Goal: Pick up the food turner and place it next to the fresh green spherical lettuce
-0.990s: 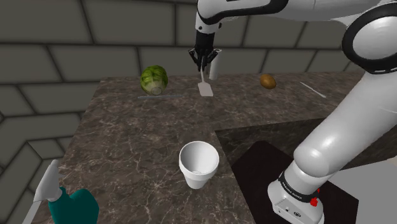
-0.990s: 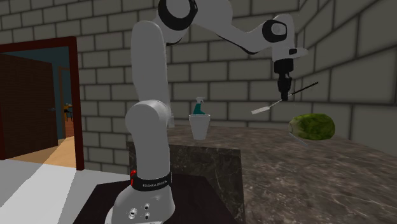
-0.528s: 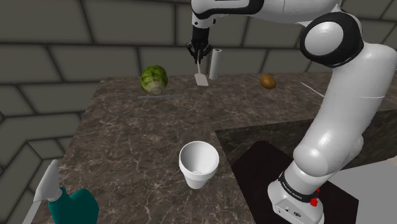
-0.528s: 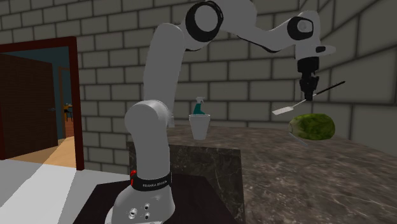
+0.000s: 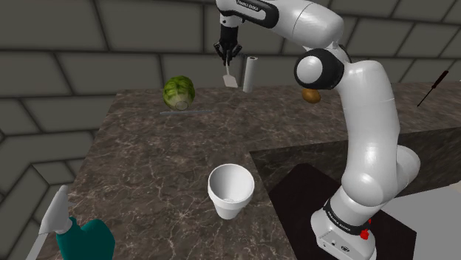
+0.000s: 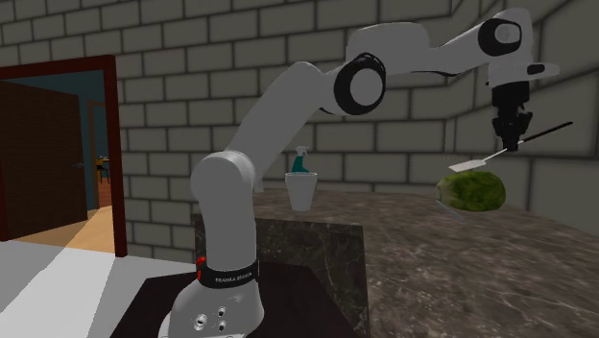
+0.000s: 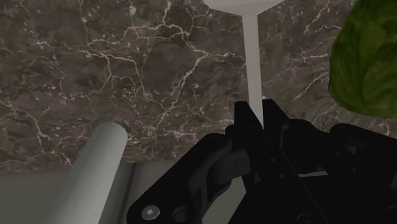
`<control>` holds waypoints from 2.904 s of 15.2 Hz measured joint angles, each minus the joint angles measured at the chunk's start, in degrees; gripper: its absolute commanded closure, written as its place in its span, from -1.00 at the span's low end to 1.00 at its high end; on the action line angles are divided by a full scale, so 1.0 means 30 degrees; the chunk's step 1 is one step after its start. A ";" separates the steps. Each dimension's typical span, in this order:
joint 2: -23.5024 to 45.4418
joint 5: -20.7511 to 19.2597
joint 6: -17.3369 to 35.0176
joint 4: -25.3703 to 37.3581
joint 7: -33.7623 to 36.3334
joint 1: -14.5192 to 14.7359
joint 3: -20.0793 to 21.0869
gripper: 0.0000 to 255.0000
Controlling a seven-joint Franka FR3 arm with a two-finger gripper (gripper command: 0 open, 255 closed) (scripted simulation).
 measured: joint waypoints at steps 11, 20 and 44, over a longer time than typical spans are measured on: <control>-0.1059 0.0151 0.3325 -0.4463 0.0173 -0.0665 0.0093 1.00; -0.1519 0.0180 0.6033 -0.7645 0.0333 -0.1018 0.0098 1.00; -0.0723 -0.0143 1.0779 -1.1639 0.0750 -0.1232 -0.0089 1.00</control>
